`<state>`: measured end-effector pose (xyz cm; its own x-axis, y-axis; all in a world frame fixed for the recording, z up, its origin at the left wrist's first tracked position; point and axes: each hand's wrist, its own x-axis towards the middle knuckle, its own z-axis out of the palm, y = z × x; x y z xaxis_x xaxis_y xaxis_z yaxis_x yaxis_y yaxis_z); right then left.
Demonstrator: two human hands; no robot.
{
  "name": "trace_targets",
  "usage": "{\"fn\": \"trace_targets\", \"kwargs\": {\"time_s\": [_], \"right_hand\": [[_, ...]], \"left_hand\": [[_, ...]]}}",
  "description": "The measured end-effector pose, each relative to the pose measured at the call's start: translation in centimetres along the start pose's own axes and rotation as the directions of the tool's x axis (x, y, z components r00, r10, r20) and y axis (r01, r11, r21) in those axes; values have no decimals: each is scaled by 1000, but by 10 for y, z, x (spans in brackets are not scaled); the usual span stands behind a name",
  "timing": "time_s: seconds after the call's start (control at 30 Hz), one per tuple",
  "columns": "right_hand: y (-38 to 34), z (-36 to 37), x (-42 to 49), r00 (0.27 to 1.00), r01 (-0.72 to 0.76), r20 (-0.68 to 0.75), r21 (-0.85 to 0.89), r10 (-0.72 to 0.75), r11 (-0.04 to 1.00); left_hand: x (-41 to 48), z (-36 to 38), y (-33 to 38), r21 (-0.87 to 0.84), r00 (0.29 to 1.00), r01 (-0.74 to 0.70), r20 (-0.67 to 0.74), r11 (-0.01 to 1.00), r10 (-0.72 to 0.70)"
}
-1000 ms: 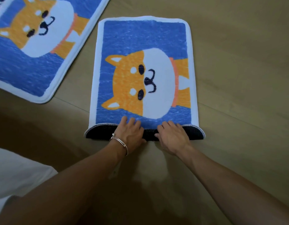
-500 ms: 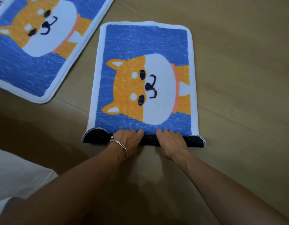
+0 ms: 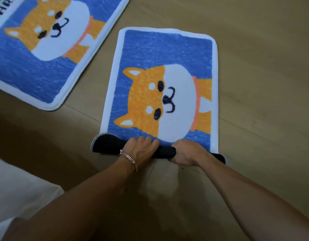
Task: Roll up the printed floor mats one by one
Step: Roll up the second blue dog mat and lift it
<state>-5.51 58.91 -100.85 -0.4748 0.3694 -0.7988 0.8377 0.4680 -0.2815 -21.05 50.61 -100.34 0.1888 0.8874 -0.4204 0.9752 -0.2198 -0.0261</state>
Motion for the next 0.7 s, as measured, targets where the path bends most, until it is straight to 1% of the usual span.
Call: {"fn": "trace_targets", "kwargs": {"time_s": [0.03,0.07,0.1,0.17,0.23,0.3,0.33,0.4,0.43,0.47,0.5,0.57,0.63,0.67,0.7], "right_hand": [[-1,1,0,1000,7,-1,-27,-7,1000],[-3,3,-1,1000,13,-25,-65,-15,998],[-5,7,-3,997,20,-77,-103,-28,994],[-8,17,-6,972,41,-223,-171,-80,984],[-11,26,-8,942,34,-319,-220,-105,975],[-13,29,-7,950,1,-307,-182,-58,983],[-13,26,-5,964,-7,-263,-138,-30,990],[-10,15,-1,991,4,-135,-69,-13,998],[-10,10,1,995,17,-93,-51,-21,999],[-9,7,2,996,27,-83,-53,-32,998],[-9,7,2,993,33,-106,-79,-42,996],[-11,18,-1,968,29,-242,-177,-72,984],[-13,32,-4,930,-6,-358,-250,-87,968],[-12,35,-6,926,-22,-371,-255,-77,967],[-11,34,-7,931,-32,-361,-239,-59,970]], "left_hand": [[1,-2,1,-45,996,20,84,999,-16],[4,-1,1,-53,979,48,199,997,-37],[8,0,1,-75,959,64,280,995,-41],[17,-1,-4,-112,938,87,343,990,-43],[22,1,-7,-145,921,80,390,986,-17],[19,3,-9,-141,930,34,366,989,20],[15,6,-10,-112,952,-13,303,994,47],[4,19,-9,-50,990,-93,106,994,98],[-1,21,-7,-17,995,-87,48,996,88],[-3,21,-5,-9,997,-47,57,999,47],[-2,18,-2,-22,994,6,107,1000,-3],[6,10,0,-66,961,72,272,995,-51],[17,3,-4,-155,920,72,392,985,-6],[20,0,-5,-192,906,67,422,979,21],[19,-2,-5,-209,906,61,421,976,33]]}}
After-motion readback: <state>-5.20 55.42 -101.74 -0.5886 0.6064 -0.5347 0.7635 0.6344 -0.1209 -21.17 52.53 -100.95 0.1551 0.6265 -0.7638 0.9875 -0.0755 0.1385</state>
